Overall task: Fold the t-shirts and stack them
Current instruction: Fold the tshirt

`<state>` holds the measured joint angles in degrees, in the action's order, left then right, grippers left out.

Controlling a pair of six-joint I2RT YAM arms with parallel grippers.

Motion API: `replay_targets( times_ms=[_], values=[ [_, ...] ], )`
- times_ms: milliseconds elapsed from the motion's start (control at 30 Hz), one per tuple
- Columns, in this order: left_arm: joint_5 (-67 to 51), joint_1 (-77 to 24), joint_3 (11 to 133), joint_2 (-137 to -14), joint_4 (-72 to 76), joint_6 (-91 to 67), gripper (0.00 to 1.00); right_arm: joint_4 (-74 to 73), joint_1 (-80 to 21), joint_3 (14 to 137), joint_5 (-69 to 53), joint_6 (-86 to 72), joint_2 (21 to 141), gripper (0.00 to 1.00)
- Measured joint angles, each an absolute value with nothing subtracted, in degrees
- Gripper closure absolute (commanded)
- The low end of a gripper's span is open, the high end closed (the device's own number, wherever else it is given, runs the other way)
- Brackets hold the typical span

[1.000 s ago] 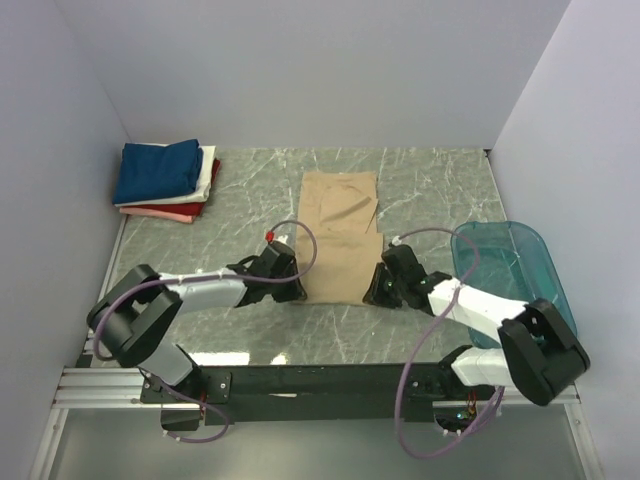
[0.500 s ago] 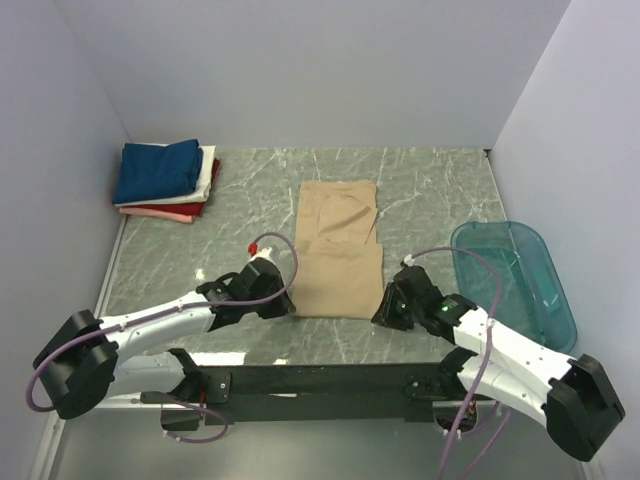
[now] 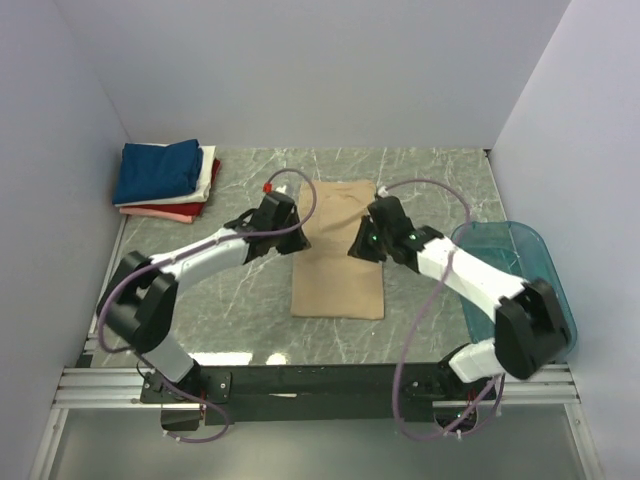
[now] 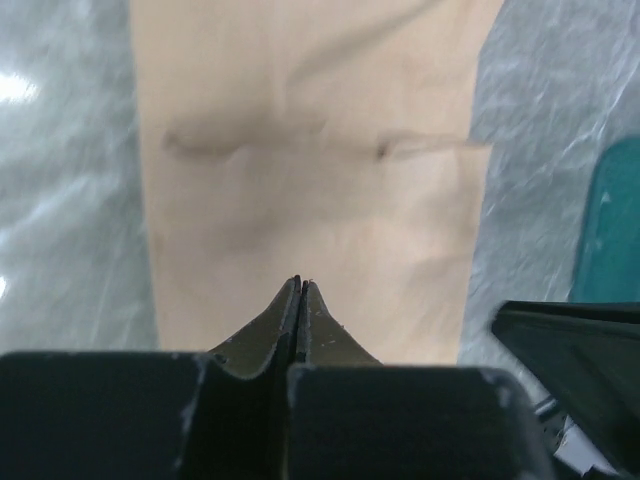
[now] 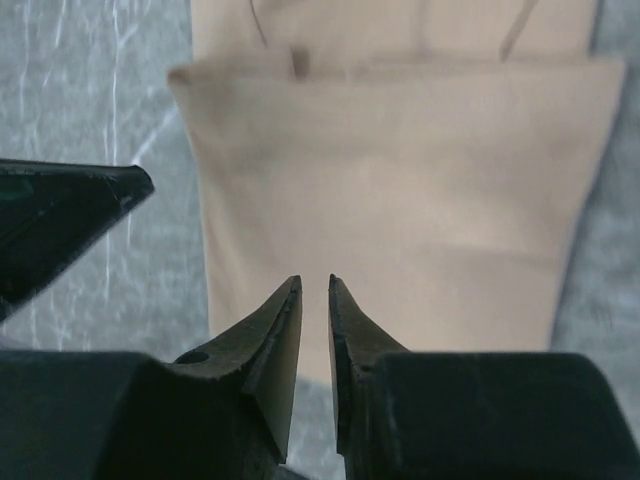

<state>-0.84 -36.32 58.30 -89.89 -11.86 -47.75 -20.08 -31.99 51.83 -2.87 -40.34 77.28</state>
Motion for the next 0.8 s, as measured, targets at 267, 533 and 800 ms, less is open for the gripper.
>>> replay_targets(
  times_ms=[267, 533, 800],
  values=[
    [-3.3, -34.2, 69.4, -101.5, -11.9, -45.2, 0.99, -18.8, -30.9, 62.8, -4.2, -37.8, 93.4, 0.80],
    [-3.4, -30.6, 69.7, -107.1, -11.9, -44.6, 0.99, -17.2, -28.9, 67.9, -5.2, -37.6, 106.6, 0.85],
    [-3.4, -29.7, 69.5, -110.4, -11.7, -44.4, 0.99, -15.5, -26.9, 68.0, -7.2, -38.0, 108.9, 0.86]
  ],
)
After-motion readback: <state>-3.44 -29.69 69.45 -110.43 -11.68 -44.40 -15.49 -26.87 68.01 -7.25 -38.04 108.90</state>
